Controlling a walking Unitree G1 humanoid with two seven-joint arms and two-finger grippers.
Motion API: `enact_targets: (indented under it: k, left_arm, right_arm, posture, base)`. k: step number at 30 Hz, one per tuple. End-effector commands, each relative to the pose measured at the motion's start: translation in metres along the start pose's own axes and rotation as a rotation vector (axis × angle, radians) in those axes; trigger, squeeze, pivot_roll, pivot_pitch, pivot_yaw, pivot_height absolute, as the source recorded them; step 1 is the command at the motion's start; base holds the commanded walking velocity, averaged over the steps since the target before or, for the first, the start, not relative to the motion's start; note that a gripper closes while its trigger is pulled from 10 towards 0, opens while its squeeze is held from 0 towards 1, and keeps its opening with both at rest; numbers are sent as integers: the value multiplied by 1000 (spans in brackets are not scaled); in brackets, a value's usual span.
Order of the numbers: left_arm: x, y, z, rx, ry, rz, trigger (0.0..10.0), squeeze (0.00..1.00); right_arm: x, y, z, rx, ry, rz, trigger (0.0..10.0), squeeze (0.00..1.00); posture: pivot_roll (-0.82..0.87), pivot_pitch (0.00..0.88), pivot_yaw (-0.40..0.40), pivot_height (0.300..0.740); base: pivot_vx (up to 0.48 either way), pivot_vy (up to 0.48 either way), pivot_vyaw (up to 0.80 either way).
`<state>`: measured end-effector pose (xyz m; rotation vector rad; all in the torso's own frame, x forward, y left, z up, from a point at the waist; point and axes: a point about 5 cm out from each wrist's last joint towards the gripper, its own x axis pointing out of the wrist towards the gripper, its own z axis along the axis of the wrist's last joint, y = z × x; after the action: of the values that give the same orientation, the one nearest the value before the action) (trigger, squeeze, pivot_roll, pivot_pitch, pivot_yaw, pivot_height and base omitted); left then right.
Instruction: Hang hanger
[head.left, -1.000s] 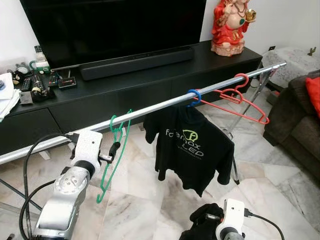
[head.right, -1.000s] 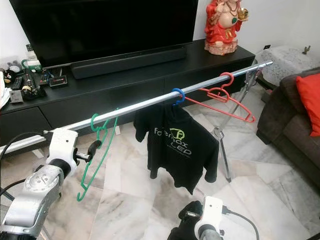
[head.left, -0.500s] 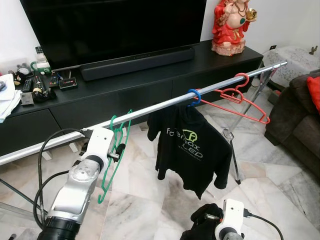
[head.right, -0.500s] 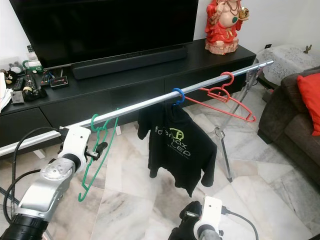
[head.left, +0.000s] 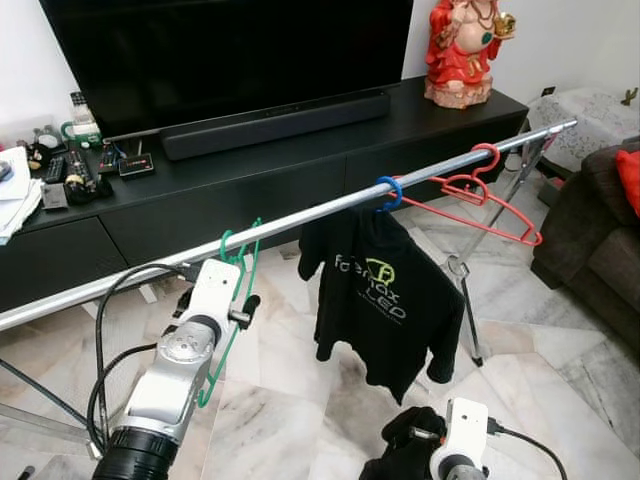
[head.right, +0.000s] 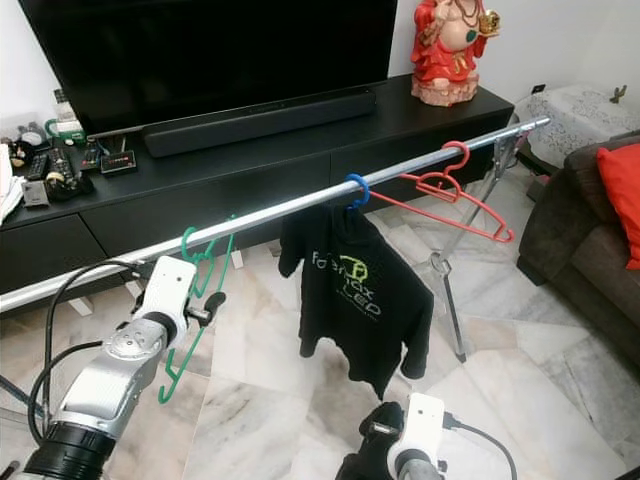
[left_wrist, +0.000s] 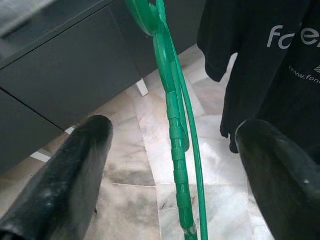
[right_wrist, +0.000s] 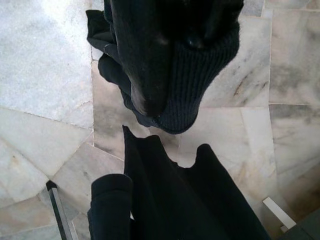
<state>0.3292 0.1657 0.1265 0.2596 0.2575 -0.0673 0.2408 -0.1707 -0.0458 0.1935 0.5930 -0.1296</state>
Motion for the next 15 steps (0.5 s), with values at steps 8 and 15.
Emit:
enact_targets:
  k: [8, 15]
  left_arm:
    - [2, -1, -1, 7, 12, 5, 0, 0]
    - [1, 3, -1, 2, 9, 27, 0, 0]
  right_arm:
    - [0, 3, -2, 4, 12, 6, 10000, 0]
    - [0, 6, -2, 5, 12, 10, 10000, 0]
  posture:
    - [52, 112, 39, 740]
    - [55, 112, 41, 740]
  base:
    - [0, 0, 0]
    - [0, 0, 0]
